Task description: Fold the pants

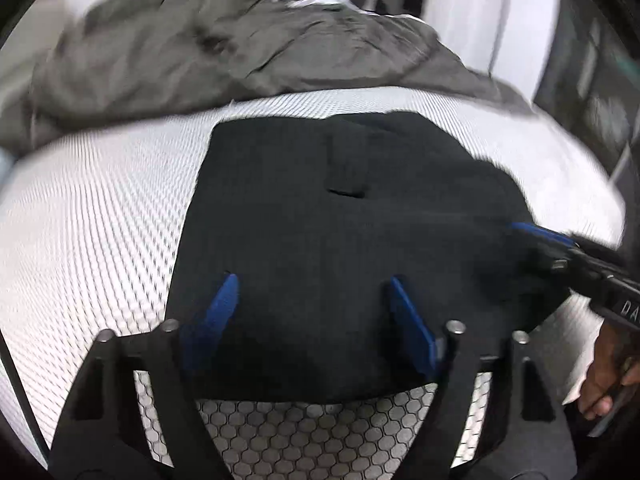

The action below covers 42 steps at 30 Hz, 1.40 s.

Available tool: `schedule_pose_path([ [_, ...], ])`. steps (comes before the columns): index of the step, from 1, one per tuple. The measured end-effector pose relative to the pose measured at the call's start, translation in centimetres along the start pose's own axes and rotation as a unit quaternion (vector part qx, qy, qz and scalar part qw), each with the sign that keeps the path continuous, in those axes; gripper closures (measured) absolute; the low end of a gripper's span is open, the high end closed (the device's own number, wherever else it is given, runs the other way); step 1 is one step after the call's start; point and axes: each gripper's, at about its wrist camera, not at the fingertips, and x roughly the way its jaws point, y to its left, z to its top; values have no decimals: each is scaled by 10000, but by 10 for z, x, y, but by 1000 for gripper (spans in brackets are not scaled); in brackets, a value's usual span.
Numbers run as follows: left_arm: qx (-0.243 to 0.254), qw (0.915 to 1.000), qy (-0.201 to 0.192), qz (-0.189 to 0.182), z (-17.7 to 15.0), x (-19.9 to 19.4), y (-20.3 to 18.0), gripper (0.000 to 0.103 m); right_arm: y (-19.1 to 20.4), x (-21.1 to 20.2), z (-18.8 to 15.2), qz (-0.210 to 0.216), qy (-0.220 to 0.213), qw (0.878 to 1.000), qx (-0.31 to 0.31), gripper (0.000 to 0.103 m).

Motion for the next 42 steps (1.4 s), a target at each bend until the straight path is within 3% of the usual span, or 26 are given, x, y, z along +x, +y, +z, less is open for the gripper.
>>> schedule_pose_path([
  [4, 400, 9990, 28, 191, -10, 2, -12, 55, 23, 40, -11, 115, 572, 9978, -307, 84],
  [5, 418, 9989, 68, 194, -12, 2, -10, 61, 24, 48, -15, -48, 755, 9963, -409, 93],
  [7, 375, 9992, 90, 123, -15, -2, 2, 62, 18, 49, -16, -283, 852, 9949, -468, 103],
  [9, 182, 9997, 119, 127, -16, -7, 22, 58, 6, 40, -15, -564, 800, 9943, -427, 103],
  [10, -7, 9998, 154, -92, -16, -9, 34, 58, -4, 30, -16, -743, 692, 9939, -419, 103],
  [13, -421, 9990, 165, 15, -15, -14, 59, 59, -25, 17, -19, -419, 650, 9969, -149, 103],
  [16, -772, 9959, -93, -461, -5, -27, 68, 59, -16, 9, -16, -382, 494, 9975, -322, 100],
  [19, -489, 9978, -117, -433, 15, -20, 51, 59, 6, 9, -5, -117, 429, 9979, -462, 100],
  [21, -258, 9986, 214, -400, 29, 5, 36, 70, 26, 25, 8, -133, 498, 9968, -603, 100],
  [25, -441, 9977, 354, -365, 32, 33, 35, 70, 34, 69, 17, 2, 987, 9941, -440, 99],
  [28, -513, 9968, 296, -531, 30, 30, 43, 71, 5, 77, 16, -163, 1112, 9937, 44, 103],
  [30, -661, 9956, 281, -600, 24, 24, 53, 71, -7, 59, 20, -1030, 844, 9909, -212, 103],
  [31, -759, 9952, 285, -540, 22, 22, 60, 71, -16, 49, 20, -1116, 700, 9910, -245, 103],
  [33, -894, 9948, 301, -379, 17, 20, 68, 71, -28, 44, 18, -725, 722, 9947, -69, 103],
  [36, -1264, 9903, 307, -497, 19, 17, 81, 71, -23, 39, 18, -648, 680, 9953, -225, 99],
  [38, -1190, 9914, 206, -498, 27, 12, 76, 71, -10, 32, 23, -554, 549, 9963, -363, 92],
  [40, -1049, 9930, 133, -519, 42, 17, 67, 71, 2, 30, 33, -349, 489, 9970, -487, 92],
  [42, -977, 9932, 319, -553, 55, 31, 56, 70, 17, 45, 46, -360, 667, 9943, -749, 92],
])
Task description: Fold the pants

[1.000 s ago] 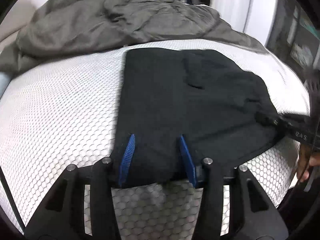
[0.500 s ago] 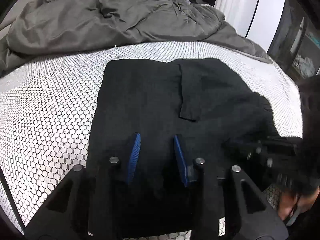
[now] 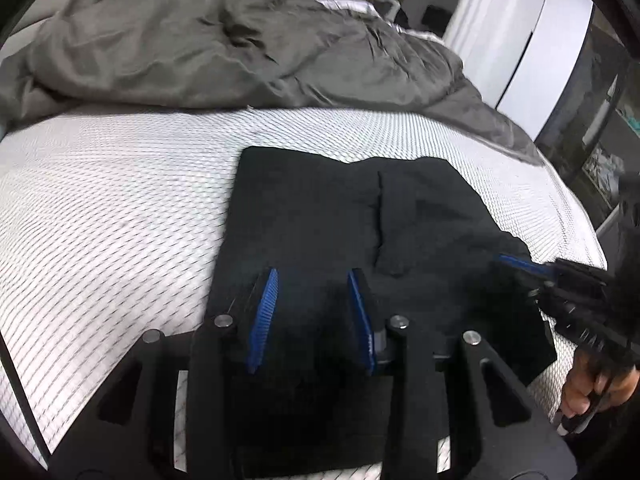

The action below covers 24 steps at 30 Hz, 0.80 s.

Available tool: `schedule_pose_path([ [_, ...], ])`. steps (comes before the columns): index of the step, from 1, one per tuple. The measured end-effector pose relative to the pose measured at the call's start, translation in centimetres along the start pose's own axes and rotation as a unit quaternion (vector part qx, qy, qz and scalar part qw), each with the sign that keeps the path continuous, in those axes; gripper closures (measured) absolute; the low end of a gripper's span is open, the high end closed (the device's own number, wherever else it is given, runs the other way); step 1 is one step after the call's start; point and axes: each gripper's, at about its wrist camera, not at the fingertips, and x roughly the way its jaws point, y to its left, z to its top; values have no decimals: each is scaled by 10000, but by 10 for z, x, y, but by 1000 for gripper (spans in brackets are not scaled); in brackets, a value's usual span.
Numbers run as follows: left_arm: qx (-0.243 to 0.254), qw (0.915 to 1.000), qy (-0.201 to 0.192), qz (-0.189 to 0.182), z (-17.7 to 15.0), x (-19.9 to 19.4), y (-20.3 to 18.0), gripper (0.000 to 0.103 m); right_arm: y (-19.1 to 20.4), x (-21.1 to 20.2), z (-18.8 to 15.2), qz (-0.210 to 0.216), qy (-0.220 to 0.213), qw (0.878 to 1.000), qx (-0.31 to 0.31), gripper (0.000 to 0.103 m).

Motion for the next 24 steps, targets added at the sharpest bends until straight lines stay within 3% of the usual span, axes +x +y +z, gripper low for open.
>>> schedule_pose_path([
  [1, 76, 9997, 211, 57, 5, 12, -5, 70, 7, 10, 11, -46, 85, 9999, -126, 92],
  [3, 237, 9991, 266, 241, 11, 26, -9, 70, 12, 33, 17, -153, 296, 9989, -325, 92],
  [6, -7, 9997, 226, 50, 14, 30, 7, 70, -9, 54, 7, -279, 656, 9975, -37, 94],
  [9, -169, 9996, 201, 92, 14, 27, 23, 70, -43, 39, -1, -692, 513, 9961, 199, 103],
  [13, -505, 9960, 228, 698, 10, 26, 49, 65, -68, 25, -9, -318, 423, 9965, 651, 103],
  [16, -859, 9941, 231, 623, 13, 21, 62, 64, -49, 18, -6, -460, 322, 9977, 385, 93],
  [20, -746, 9964, -167, 356, 26, 7, 48, 64, -35, 10, 16, -201, 41, 9992, 354, 92],
  [24, -497, 9984, -100, 269, 43, 28, 22, 64, -19, 32, 36, -50, 234, 9988, 426, 92],
])
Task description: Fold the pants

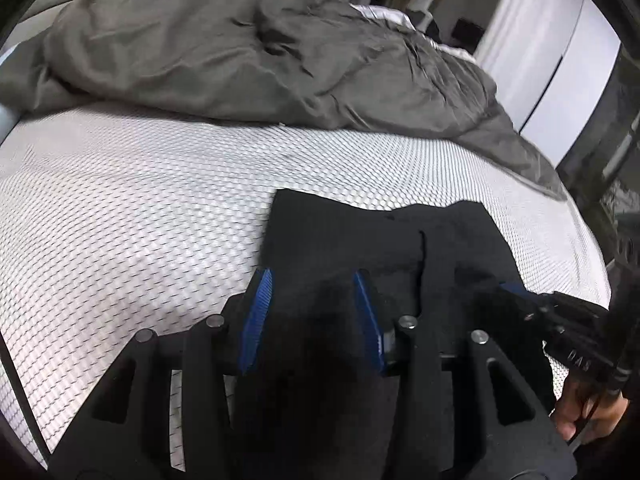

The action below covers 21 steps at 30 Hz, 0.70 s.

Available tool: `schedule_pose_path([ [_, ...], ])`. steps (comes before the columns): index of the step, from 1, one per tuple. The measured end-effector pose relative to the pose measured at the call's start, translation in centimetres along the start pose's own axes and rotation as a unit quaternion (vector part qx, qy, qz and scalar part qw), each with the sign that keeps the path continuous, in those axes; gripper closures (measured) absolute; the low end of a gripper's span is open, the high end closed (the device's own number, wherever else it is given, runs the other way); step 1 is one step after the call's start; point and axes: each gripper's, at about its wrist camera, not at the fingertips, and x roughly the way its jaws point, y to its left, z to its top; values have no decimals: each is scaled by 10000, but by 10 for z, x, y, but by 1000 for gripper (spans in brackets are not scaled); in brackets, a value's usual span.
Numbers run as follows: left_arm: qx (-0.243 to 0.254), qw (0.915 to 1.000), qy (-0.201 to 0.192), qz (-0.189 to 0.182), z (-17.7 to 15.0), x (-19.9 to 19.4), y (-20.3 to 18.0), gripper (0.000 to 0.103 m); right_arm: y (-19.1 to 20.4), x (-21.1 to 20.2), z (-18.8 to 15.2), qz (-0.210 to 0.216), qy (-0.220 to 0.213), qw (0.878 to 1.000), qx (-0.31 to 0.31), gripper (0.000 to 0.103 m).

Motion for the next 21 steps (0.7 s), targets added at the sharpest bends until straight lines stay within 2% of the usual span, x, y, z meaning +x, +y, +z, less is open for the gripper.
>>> schedule_pose_path([
  [2, -58, 9997, 229, -48, 2, 14, -8, 64, 2, 11, 4, 111, 79, 9998, 140, 92],
  [7, 73, 9991, 382, 187, 10, 33, -28, 64, 4, 48, 11, 274, 461, 9980, 342, 92],
  [10, -249, 9978, 352, 513, 15, 42, -18, 66, -6, 61, 7, 317, 619, 9961, 538, 92],
  [12, -353, 9960, 288, 769, 14, 40, -9, 65, -14, 53, 4, 68, 591, 9969, 521, 92],
  [15, -470, 9942, 258, 932, 12, 35, 4, 62, -30, 31, -3, -796, 385, 9959, 188, 92],
  [18, -541, 9943, 270, 876, 7, 16, 9, 63, -45, 3, -13, -308, -15, 9992, 271, 92],
  [19, -456, 9961, 138, 737, 3, 2, 5, 63, -49, -6, -18, -309, -119, 9992, 232, 88],
  [20, -360, 9974, -24, 618, -3, -11, -2, 62, -42, -22, -22, -276, -319, 9991, 6, 81],
  [21, -238, 9981, -162, 551, -11, -24, -10, 55, -37, -32, -26, -190, -398, 9989, -130, 77],
])
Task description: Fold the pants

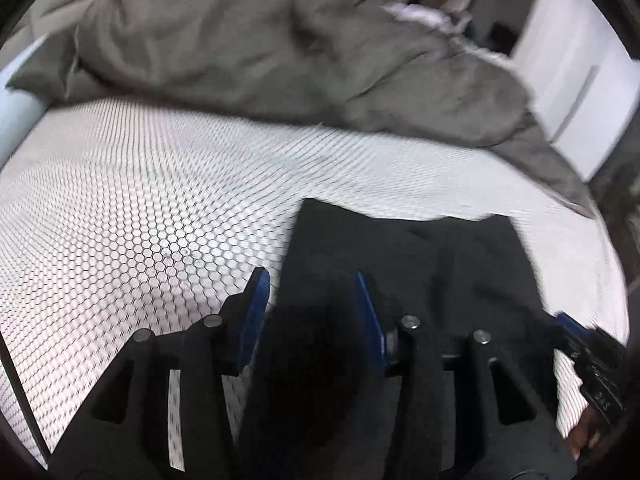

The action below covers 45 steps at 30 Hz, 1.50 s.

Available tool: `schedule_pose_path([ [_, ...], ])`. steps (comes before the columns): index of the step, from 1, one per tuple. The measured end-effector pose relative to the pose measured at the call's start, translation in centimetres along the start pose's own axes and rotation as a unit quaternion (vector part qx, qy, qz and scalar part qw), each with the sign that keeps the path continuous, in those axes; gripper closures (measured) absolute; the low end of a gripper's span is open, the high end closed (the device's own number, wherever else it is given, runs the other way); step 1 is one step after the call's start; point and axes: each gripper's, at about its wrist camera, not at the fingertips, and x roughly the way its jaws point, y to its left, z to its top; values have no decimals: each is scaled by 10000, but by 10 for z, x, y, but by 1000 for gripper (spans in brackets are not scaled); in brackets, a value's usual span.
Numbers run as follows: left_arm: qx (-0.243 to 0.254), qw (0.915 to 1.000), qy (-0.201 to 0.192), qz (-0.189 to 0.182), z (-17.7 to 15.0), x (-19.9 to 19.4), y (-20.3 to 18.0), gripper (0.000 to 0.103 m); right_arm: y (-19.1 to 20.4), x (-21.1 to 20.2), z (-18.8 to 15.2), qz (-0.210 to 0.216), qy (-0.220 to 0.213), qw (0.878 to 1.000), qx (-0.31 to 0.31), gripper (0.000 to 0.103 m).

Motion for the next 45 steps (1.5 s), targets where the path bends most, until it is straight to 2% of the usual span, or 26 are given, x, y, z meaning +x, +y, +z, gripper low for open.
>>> schedule_pose_path([
  [1, 216, 9997, -81, -42, -13, -14, -10, 49, 4, -7, -4, 185, -13, 9998, -13, 76],
  [2, 331, 9994, -114, -81, -22, -20, -16, 38, 7, -10, -9, 437, 5, 9990, 55, 76],
  [4, 616, 9978, -136, -186, -43, -27, -31, 36, 19, -8, -19, 833, 163, 9964, 35, 76],
  [6, 770, 9968, 75, -180, -63, -25, -38, 36, 36, 2, -30, 966, 349, 9946, -156, 76],
  [8, 926, 9956, 144, -14, -79, -20, -38, 36, 54, 14, -48, 884, 664, 9925, -529, 76],
  [10, 1061, 9940, 183, 206, -90, -14, -31, 34, 57, 9, -65, 460, 602, 9912, -1084, 76],
  [11, 1050, 9942, 189, 165, -94, -15, -30, 29, 55, 4, -69, 366, 534, 9908, -1187, 76],
  [12, 1000, 9947, 202, 127, -95, -16, -26, 28, 45, -6, -75, 362, 453, 9910, -1205, 77],
  [14, 936, 9952, 222, 191, -96, -20, -17, 22, 21, -25, -80, 676, 312, 9925, -971, 77],
  [16, 905, 9954, 254, 182, -96, -20, -13, 22, 7, -35, -80, 600, 158, 9956, -700, 76],
  [19, 796, 9965, 249, 52, -90, -27, -6, 22, 0, -39, -75, 673, 220, 9961, -527, 76],
  [21, 674, 9976, 85, 154, -82, -32, 4, 22, -11, -51, -68, 630, 118, 9973, -355, 66],
  [23, 362, 9986, 12, 393, -80, -32, 25, 22, -31, -59, -63, 481, 94, 9988, -56, 37],
  [24, 189, 9990, 58, 411, -81, -31, 33, 22, -46, -60, -63, 403, 148, 9989, 192, 36],
  [25, -76, 9992, 170, 340, -82, -27, 46, 22, -60, -58, -65, 385, 225, 9980, 450, 36],
  [28, -440, 9979, 425, -217, -86, -17, 65, 36, -84, -49, -72, 614, 535, 9917, 998, 37],
  [29, -402, 9979, 417, -287, -87, -17, 65, 42, -85, -43, -75, 594, 606, 9912, 1015, 46],
  [30, -333, 9981, 402, -312, -87, -18, 64, 51, -85, -38, -75, 556, 608, 9918, 980, 55],
  [32, -102, 9987, 362, -334, -87, -20, 56, 60, -83, -35, -77, 576, 684, 9918, 909, 90],
  [35, 57, 9993, 331, -146, -82, -15, 49, 60, -81, -41, -81, 508, 775, 9925, 796, 92],
  [39, -47, 9995, 286, 97, -77, -20, 48, 60, -104, -62, -104, 782, 778, 9846, 1358, 91],
  [41, 69, 9998, 129, 137, -76, -32, 37, 60, -111, -74, -118, 987, 709, 9772, 1740, 83],
  [42, 136, 9999, 56, 37, -76, -42, 30, 60, -112, -79, -121, 1074, 671, 9754, 1807, 81],
  [43, 218, 9997, 24, -85, -75, -48, 18, 60, -109, -82, -121, 1114, 627, 9752, 1806, 74],
  [44, 293, 9994, 11, -182, -75, -53, 7, 57, -106, -85, -122, 1111, 594, 9767, 1736, 68],
  [45, 376, 9988, -6, -305, -74, -56, -8, 48, -104, -86, -122, 1121, 582, 9775, 1691, 66],
])
